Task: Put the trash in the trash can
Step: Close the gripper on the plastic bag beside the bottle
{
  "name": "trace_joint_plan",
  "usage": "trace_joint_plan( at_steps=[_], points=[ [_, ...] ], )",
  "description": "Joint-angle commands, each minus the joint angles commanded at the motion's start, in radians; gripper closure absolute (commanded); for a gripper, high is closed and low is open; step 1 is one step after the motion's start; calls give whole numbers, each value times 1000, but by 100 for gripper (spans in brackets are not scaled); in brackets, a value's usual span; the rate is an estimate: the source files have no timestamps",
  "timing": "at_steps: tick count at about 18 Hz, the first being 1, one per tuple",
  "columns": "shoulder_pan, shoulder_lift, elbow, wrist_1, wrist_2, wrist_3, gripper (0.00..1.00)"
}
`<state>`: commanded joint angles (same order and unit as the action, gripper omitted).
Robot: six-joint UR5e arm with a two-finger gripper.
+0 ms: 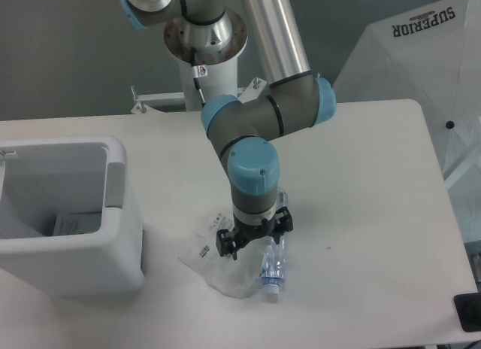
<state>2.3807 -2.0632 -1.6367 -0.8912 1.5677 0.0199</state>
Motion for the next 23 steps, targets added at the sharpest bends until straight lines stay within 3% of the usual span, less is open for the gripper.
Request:
trace_joint_plan(
  at_steps=[3,8,11,13,18,19,23],
  points=[
    [0,0,-6,2,2,-2,14],
    [0,0,-8,2,2,2,19],
    [-2,0,-8,2,-2,6,30],
    [-2,-2,-8,2,-2,6,43],
    [-9,2,-8,-6,-8,-3,93],
    [-11,3,-8,-6,-9,-5,98],
    [-14,6,-11,-6,-15,-11,100]
  ],
)
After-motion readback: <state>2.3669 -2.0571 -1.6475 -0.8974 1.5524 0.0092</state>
